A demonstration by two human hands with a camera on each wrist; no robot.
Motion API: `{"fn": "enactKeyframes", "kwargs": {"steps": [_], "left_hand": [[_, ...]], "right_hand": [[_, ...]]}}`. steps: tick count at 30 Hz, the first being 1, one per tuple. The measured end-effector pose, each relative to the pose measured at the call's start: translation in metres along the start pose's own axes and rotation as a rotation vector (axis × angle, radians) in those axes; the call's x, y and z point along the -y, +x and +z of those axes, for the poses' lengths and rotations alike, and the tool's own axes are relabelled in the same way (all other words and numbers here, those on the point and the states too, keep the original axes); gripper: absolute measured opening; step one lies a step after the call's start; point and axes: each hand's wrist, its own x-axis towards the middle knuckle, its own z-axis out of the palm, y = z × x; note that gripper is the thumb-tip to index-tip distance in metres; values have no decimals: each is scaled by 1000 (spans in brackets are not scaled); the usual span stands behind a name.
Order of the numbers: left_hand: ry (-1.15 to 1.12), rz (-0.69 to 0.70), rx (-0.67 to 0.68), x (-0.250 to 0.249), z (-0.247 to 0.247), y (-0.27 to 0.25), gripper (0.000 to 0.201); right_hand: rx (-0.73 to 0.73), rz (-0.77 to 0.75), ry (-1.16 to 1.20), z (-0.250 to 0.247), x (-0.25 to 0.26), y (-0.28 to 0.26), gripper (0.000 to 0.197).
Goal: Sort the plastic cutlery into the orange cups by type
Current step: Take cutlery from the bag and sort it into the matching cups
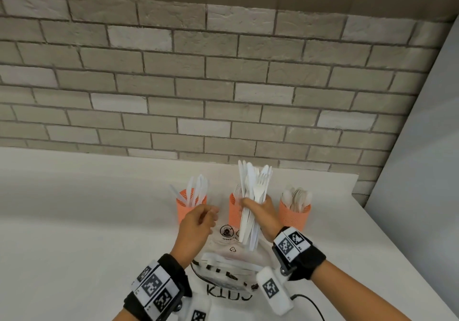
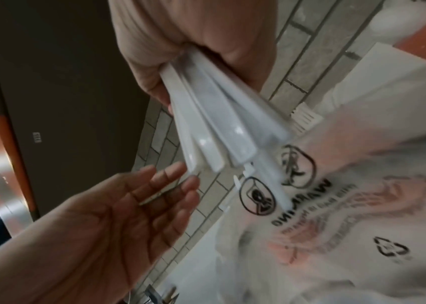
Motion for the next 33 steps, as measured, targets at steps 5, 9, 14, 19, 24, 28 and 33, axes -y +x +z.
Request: {"fn": "enactKeyframes", "kwargs": {"steps": [5, 9, 14, 19, 24, 28, 33], "left_hand": [[-558, -516, 186, -9, 25, 4, 35], [-918, -795, 251, -4, 42, 10, 51], [-1102, -852, 247, -6, 54, 15, 57], [-1109, -762, 259, -33, 63, 17, 40], [-1070, -723, 244, -55, 75, 14, 32], [-1093, -670, 222, -49, 87, 14, 30], [-1117, -570, 179, -58, 91, 8, 28]], "right_hand": [[-146, -66, 126, 7, 15, 9, 14], [-207, -113, 157, 13, 22, 11, 12], [-239, -151, 135, 17, 23, 5, 18], [-280, -167, 134, 17, 15, 1, 19], [-351, -156, 134, 14, 7, -1, 22], [-405, -189, 12, 13, 0, -5, 18], [-411, -236, -111, 16, 1, -9, 11]]}}
